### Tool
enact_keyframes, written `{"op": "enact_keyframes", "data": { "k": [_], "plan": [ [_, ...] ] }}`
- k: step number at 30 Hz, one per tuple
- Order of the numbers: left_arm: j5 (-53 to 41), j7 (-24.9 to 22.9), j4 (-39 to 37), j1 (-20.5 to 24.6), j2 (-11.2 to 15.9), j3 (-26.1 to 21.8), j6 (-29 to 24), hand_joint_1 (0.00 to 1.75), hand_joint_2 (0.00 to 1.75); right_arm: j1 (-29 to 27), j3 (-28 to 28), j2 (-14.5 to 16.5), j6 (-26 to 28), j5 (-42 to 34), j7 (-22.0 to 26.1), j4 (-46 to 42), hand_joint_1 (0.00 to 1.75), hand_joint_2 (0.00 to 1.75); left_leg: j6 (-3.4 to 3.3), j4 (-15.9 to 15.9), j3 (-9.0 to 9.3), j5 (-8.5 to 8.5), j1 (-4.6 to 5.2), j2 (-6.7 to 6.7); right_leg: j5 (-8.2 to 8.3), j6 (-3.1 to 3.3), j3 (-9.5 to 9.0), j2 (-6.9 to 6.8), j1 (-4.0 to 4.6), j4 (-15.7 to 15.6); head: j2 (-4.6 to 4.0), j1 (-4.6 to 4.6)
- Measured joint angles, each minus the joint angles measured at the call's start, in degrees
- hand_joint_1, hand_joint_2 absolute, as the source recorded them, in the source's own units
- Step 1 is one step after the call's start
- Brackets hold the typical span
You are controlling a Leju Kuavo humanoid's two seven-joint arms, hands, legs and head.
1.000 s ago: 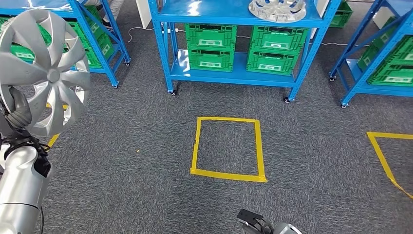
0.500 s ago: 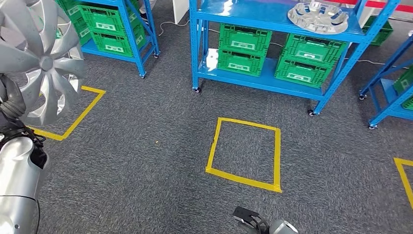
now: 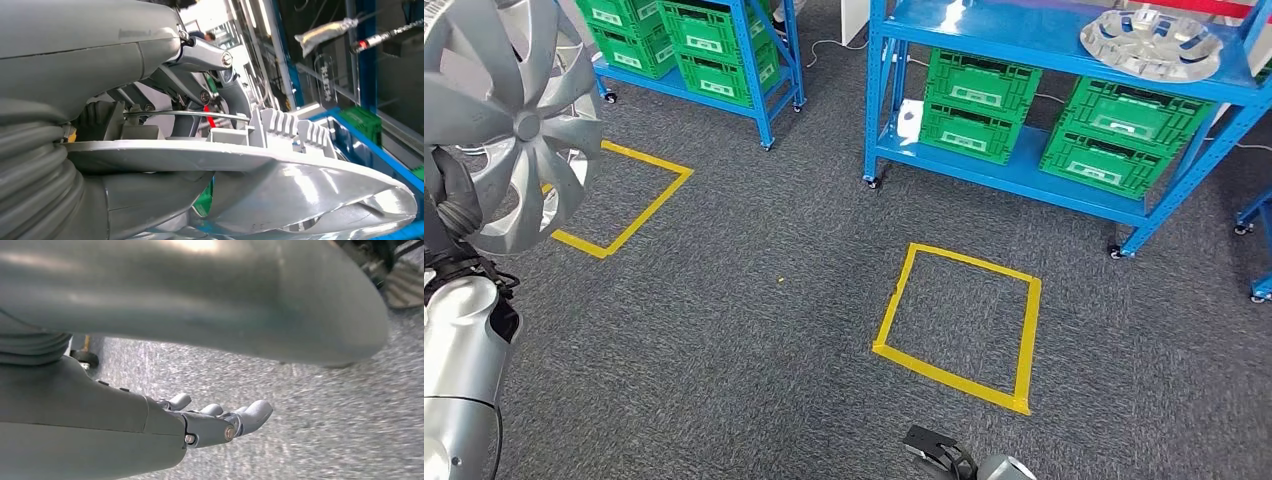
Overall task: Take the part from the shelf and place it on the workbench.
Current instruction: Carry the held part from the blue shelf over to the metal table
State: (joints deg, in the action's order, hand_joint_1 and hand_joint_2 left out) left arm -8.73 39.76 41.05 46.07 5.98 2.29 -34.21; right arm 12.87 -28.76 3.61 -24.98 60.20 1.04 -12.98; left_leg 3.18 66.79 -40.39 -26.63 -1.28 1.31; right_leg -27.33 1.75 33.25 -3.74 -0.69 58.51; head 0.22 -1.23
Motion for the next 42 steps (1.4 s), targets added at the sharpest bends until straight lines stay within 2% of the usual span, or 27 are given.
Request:
{"op": "enact_keyframes", "data": {
  "k": [2,3,5,6,8,10,12,13,14,16,17,18,19,21,22,23,25,27,28,29,31,33,34,36,38,40,42],
  "plan": [
    [-0.5,0.0,-0.1,0.5,0.1,0.4,-0.4,1.75,1.75,0.1,0.0,0.2,0.0,-0.1,0.0,0.0,0.00,0.00,-0.36,-6.0,3.17,1.61,0.28,1.78,-0.55,-0.66,0.16,-0.90,0.24,0.7,0.00,-0.03],
    [-0.7,0.0,-0.2,0.7,0.2,0.5,-0.6,1.75,1.75,0.1,0.0,0.2,0.0,-0.1,-0.1,0.0,0.00,0.00,-0.71,-7.1,3.68,1.59,0.45,2.12,-0.73,-0.95,0.17,-1.35,0.45,0.8,0.00,-0.05],
    [-1.2,0.0,-0.4,0.9,0.5,0.8,-1.0,1.75,1.75,0.1,0.0,0.3,0.0,-0.1,-0.2,0.0,0.00,0.00,-1.67,-7.1,3.56,1.61,0.60,0.92,-0.88,-1.45,-0.02,-2.35,0.58,0.7,0.00,-0.04],
    [-1.4,0.0,-0.5,0.9,0.6,0.9,-1.1,1.75,1.75,0.1,0.0,0.4,0.0,-0.2,-0.3,0.0,0.00,0.00,-2.02,-7.2,3.51,1.70,0.55,0.37,-1.18,-1.77,-0.03,-2.22,0.48,0.9,0.00,-0.04],
    [-1.8,0.0,-0.6,1.0,0.8,1.2,-1.4,1.75,1.75,0.2,0.0,0.5,0.0,-0.3,-0.3,0.0,0.00,0.00,-2.71,-7.3,3.42,1.95,0.34,-0.74,-3.21,-2.31,1.15,-0.05,0.19,3.7,0.00,-0.02],
    [-2.2,-0.2,-0.6,1.2,0.8,1.5,-1.7,1.75,1.75,0.0,0.0,0.6,0.0,-0.4,-0.5,0.0,0.00,0.00,-3.12,-7.4,3.24,2.08,0.31,-1.95,-6.92,-2.45,4.64,2.66,0.10,11.1,0.00,0.01],
    [-2.6,-0.5,-0.6,1.2,0.8,1.7,-1.9,1.75,1.75,-0.2,0.0,0.6,0.0,-0.4,-0.6,0.0,0.00,0.00,-3.28,-7.3,3.09,2.16,0.43,-3.41,-8.73,-2.28,7.85,3.50,0.18,17.2,0.00,0.01],
    [-2.8,-0.8,-0.6,1.2,0.8,1.7,-1.9,1.75,1.75,-0.3,0.0,0.6,0.0,-0.4,-0.6,0.0,0.00,0.00,-3.27,-7.3,3.07,2.20,0.47,-4.19,-7.92,-2.07,8.05,3.64,0.22,17.2,0.00,0.01],
    [-2.9,-1.0,-0.6,1.2,0.8,1.8,-1.9,1.75,1.75,-0.3,0.0,0.6,0.0,-0.4,-0.6,0.0,0.00,0.00,-3.23,-7.3,3.08,2.25,0.50,-4.96,-6.12,-1.79,7.15,3.92,0.24,14.9,0.00,0.01],
    [-3.3,-1.3,-0.5,1.3,0.8,1.9,-2.1,1.75,1.75,-0.2,0.0,0.6,0.0,-0.3,-0.6,0.0,0.00,0.00,-3.00,-7.2,3.01,2.35,0.48,-6.34,-2.04,-1.06,3.63,6.26,0.22,6.9,0.00,-0.02],
    [-3.6,-1.4,-0.5,1.3,0.8,2.0,-2.3,1.75,1.75,-0.2,0.0,0.6,0.0,-0.3,-0.6,0.0,0.00,0.00,-2.76,-7.1,2.84,2.46,0.42,-7.00,-0.88,-0.85,2.27,7.50,0.21,3.7,0.00,-0.03],
    [-3.7,-1.4,-0.4,1.4,0.8,2.1,-2.4,1.75,1.75,-0.2,0.0,0.6,0.0,-0.2,-0.7,0.0,0.00,0.00,-2.41,-7.2,2.62,2.63,0.28,-7.58,-0.44,-0.72,1.55,8.44,0.27,1.9,0.00,-0.04],
    [-3.9,-1.5,-0.3,1.4,0.9,2.2,-2.4,1.75,1.75,-0.2,0.0,0.6,0.0,-0.1,-0.9,0.0,0.00,0.00,-1.95,-7.3,2.41,2.85,0.12,-8.23,-0.59,-0.68,1.39,8.58,0.38,1.4,0.00,-0.04],
    [-4.0,-1.6,0.1,1.0,1.2,2.2,-2.4,1.75,1.75,-0.1,0.0,0.6,0.0,-0.1,-1.1,0.0,0.00,0.00,-1.06,-7.7,2.09,3.27,-0.18,-9.30,-0.22,-0.44,1.05,7.28,0.49,0.8,0.00,-0.01],
    [-4.0,-1.5,0.3,0.8,1.5,2.2,-2.4,1.75,1.75,-0.1,0.0,0.6,0.0,-0.1,-1.2,0.0,0.00,0.00,-0.75,-7.5,1.85,3.10,-0.07,-8.74,0.07,-0.18,0.72,6.61,0.42,0.3,0.00,-0.06],
    [-4.1,-1.5,0.4,0.7,1.7,2.2,-2.4,1.75,1.75,0.0,0.0,0.7,0.0,-0.2,-1.1,0.0,0.00,0.00,-0.52,-6.4,1.29,2.34,0.13,-7.43,0.37,0.11,0.40,5.97,0.33,-0.2,0.00,-0.14],
    [-4.2,-1.4,0.5,0.6,1.8,2.2,-2.5,1.75,1.75,0.0,0.0,0.7,0.0,-0.5,-1.1,0.0,0.00,0.00,-0.25,-0.8,-1.12,-0.77,0.45,-3.79,0.63,0.51,0.09,4.64,0.39,-0.7,0.00,-0.27],
    [-4.3,-1.4,0.5,0.3,1.7,2.2,-2.5,1.75,1.75,-0.2,0.0,0.7,0.0,-0.8,-1.0,0.0,0.00,0.00,-0.02,5.9,-3.99,-3.49,0.42,-2.07,0.50,0.67,0.08,3.18,0.51,-0.6,0.00,-0.30],
    [-4.3,-1.4,0.5,0.1,1.7,2.2,-2.5,1.75,1.75,-0.3,0.0,0.7,0.0,-1.0,-1.0,0.0,0.00,0.00,0.05,7.1,-4.42,-3.53,0.38,-1.70,0.38,0.68,0.08,2.45,0.51,-0.5,0.00,-0.30],
    [-4.4,-1.4,0.5,-0.1,1.7,2.2,-2.5,1.75,1.75,-0.4,0.0,0.7,0.0,-1.0,-1.0,0.0,0.00,0.00,0.09,6.0,-3.68,-2.52,0.33,-1.44,0.25,0.63,0.07,1.79,0.48,-0.4,0.00,-0.30],
    [-4.4,-1.3,0.6,-0.1,1.7,2.2,-2.5,1.75,1.75,-0.4,0.0,0.7,0.0,-0.8,-1.0,0.0,0.00,0.00,0.04,-1.1,0.30,0.55,0.40,-0.04,-0.17,0.28,0.09,0.60,0.50,0.1,0.00,-0.30],
    [-4.5,-1.1,0.6,0.2,1.7,2.2,-2.6,1.75,1.75,-0.2,0.0,0.6,0.0,-0.6,-1.0,0.0,0.00,0.00,-0.67,-6.6,3.28,1.96,0.68,1.03,-0.62,-0.25,0.24,-0.33,0.76,0.6,0.00,-0.26],
    [-4.5,-1.0,0.6,0.3,1.7,2.2,-2.6,1.75,1.75,-0.2,0.0,0.6,0.0,-0.5,-1.0,0.0,0.00,0.00,-1.12,-7.3,3.61,1.85,0.86,1.06,-0.72,-0.49,0.28,-0.74,0.92,0.7,0.00,-0.23],
    [-4.5,-0.7,0.6,0.4,1.8,2.2,-2.7,1.75,1.75,0.0,0.0,0.6,0.0,-0.5,-0.9,0.0,0.00,0.00,-1.99,-7.4,3.49,2.11,0.90,-0.12,-0.87,-0.98,0.23,-1.51,0.97,0.7,0.00,-0.19],
    [-4.5,-0.5,0.7,0.5,1.9,2.2,-2.7,1.75,1.75,0.3,0.0,0.6,0.0,-0.5,-0.8,0.0,0.00,0.00,-2.64,-7.7,3.48,2.37,0.74,-0.98,-2.05,-1.57,0.76,-0.31,0.75,2.2,0.00,-0.17],
    [-4.5,-0.3,0.7,0.7,1.7,2.2,-2.8,1.75,1.75,0.4,0.0,0.6,0.0,-0.5,-0.7,0.0,0.00,0.00,-3.13,-7.8,3.37,2.55,0.62,-1.78,-5.25,-1.96,3.49,2.25,0.55,8.2,0.00,-0.14],
    [-4.6,-0.3,0.7,0.7,1.4,2.2,-3.0,1.75,1.75,0.2,0.0,0.6,0.0,-0.6,-0.7,0.0,0.00,0.00,-3.39,-7.7,3.14,2.66,0.69,-2.85,-8.30,-2.01,7.40,3.40,0.56,16.0,0.00,-0.12]
  ]
}}
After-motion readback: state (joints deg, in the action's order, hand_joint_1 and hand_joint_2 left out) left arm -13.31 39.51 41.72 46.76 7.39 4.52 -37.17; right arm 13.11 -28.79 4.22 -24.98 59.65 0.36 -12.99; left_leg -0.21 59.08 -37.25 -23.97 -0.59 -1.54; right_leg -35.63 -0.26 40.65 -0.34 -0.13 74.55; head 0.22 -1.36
